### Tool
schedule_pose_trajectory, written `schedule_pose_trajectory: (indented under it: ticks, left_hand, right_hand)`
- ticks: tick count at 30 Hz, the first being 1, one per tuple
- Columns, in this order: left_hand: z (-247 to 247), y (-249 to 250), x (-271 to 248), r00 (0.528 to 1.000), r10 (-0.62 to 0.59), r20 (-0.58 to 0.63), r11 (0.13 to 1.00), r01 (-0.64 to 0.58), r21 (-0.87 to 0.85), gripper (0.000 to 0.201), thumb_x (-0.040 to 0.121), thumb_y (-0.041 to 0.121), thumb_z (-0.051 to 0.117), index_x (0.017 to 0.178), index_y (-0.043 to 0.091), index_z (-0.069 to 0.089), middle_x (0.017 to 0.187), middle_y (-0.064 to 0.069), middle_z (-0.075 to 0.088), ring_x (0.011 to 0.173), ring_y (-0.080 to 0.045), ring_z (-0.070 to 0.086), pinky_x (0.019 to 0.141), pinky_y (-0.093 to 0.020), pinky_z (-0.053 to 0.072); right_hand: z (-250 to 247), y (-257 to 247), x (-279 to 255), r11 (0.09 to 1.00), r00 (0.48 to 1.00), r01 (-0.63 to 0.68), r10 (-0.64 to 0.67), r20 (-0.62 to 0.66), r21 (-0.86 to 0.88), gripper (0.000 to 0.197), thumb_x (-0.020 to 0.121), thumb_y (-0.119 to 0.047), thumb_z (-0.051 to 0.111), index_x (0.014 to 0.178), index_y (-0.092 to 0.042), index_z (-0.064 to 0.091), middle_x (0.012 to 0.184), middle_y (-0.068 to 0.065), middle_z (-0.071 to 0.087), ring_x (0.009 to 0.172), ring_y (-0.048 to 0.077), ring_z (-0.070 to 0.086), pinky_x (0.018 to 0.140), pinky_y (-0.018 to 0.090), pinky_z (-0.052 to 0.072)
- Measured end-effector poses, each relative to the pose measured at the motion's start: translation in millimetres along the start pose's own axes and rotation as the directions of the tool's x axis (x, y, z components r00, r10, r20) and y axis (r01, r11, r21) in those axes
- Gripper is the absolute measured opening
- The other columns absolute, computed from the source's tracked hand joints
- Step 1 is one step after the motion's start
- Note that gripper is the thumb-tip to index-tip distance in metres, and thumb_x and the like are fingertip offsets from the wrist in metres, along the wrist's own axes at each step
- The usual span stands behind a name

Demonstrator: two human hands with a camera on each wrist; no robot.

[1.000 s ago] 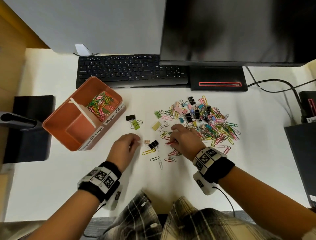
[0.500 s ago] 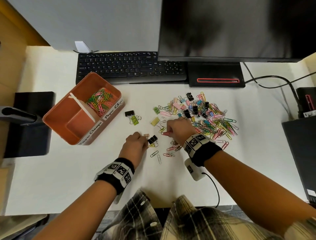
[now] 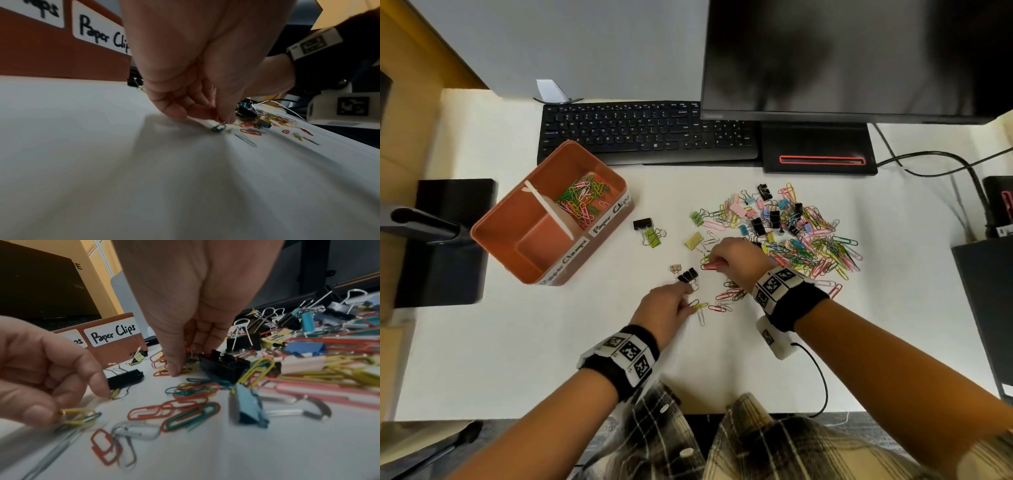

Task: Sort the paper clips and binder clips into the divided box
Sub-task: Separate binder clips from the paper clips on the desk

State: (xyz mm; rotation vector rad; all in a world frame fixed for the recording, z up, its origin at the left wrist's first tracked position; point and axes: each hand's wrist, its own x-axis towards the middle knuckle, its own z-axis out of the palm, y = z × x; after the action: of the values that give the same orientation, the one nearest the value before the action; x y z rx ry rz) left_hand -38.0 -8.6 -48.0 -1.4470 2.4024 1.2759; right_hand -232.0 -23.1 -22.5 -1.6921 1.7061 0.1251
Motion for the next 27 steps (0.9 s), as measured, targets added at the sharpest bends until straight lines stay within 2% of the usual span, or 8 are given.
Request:
schedule_pose_trajectory:
  ticks: [3,7,11,15,18,22,24,27]
  left_hand:
    - [7,3,2,0.997,-0.009,-0.077,0.997,0.014,0.073,0.022,0.084,0.020,0.062,0.106,0.016,0.061,0.095,-0.004,0.065,0.093,-0.024,0.057,0.085,-0.032,0.044]
    - [7,1,7,0.993,0.026,-0.116,0.993,-0.012,0.121,0.008,0.084,0.015,0.060,0.091,0.014,0.064,0.095,-0.007,0.060,0.093,-0.030,0.051,0.079,-0.041,0.047]
    - [3,-6,13,0.990,0.065,-0.121,0.989,-0.048,0.141,0.004,0.083,0.012,0.060,0.085,0.012,0.063,0.092,-0.008,0.059,0.089,-0.031,0.052,0.074,-0.039,0.047]
    - [-5,-9,14,0.993,0.105,-0.049,0.991,-0.101,0.089,0.007,0.085,0.009,0.058,0.092,0.009,0.061,0.089,-0.009,0.063,0.087,-0.028,0.053,0.075,-0.032,0.042]
    - [-12,-11,10,0.985,0.175,0.004,0.984,-0.175,-0.023,0.018,0.084,0.012,0.062,0.102,0.010,0.062,0.089,-0.005,0.065,0.085,-0.019,0.055,0.079,-0.028,0.043]
    - [-4,-6,3,0.920,0.338,0.198,0.929,-0.360,0.087,0.024,0.084,0.019,0.064,0.108,0.013,0.064,0.088,-0.005,0.067,0.086,-0.019,0.057,0.082,-0.027,0.043]
    - [2,-6,2,0.910,0.361,0.207,0.897,-0.399,0.189,0.016,0.081,0.016,0.066,0.097,0.014,0.065,0.083,-0.007,0.064,0.080,-0.026,0.059,0.077,-0.032,0.050]
    - [7,-5,6,0.930,0.347,0.121,0.899,-0.367,0.240,0.010,0.074,0.013,0.071,0.077,0.015,0.063,0.076,-0.004,0.059,0.071,-0.028,0.057,0.064,-0.038,0.053]
  right_hand:
    - [4,1,5,0.999,0.998,0.016,-0.014,-0.061,0.034,0.027,0.091,-0.016,0.055,0.115,-0.007,0.062,0.113,0.014,0.060,0.106,0.029,0.055,0.094,0.038,0.044]
    - [5,4,13,0.995,0.995,0.010,0.000,-0.102,0.098,0.022,0.088,-0.012,0.059,0.108,-0.006,0.065,0.112,0.012,0.055,0.101,0.027,0.056,0.090,0.033,0.045]
    - [6,4,13,0.996,0.993,0.046,-0.037,-0.113,0.076,0.017,0.090,-0.015,0.057,0.101,-0.005,0.066,0.107,0.012,0.062,0.101,0.027,0.055,0.090,0.037,0.045]
    - [7,6,10,0.997,0.995,0.027,-0.020,-0.097,0.074,0.015,0.090,-0.018,0.056,0.100,-0.009,0.065,0.102,0.009,0.066,0.099,0.025,0.055,0.088,0.037,0.047]
    - [4,6,7,0.997,0.998,0.008,-0.003,-0.061,0.077,0.016,0.089,-0.015,0.057,0.102,-0.011,0.065,0.103,0.009,0.067,0.100,0.025,0.057,0.086,0.035,0.048]
    - [2,5,2,0.997,1.000,0.006,-0.004,-0.026,0.081,0.024,0.091,-0.019,0.055,0.108,-0.006,0.066,0.105,0.012,0.067,0.100,0.026,0.059,0.089,0.035,0.047]
    - [3,6,3,0.998,1.000,0.004,-0.003,-0.016,0.062,0.023,0.092,-0.019,0.054,0.107,-0.007,0.066,0.107,0.013,0.064,0.100,0.026,0.058,0.087,0.033,0.045]
    - [6,8,5,0.999,1.000,0.002,-0.001,-0.010,0.043,0.023,0.091,-0.018,0.056,0.109,-0.008,0.066,0.111,0.012,0.058,0.103,0.027,0.055,0.090,0.034,0.045]
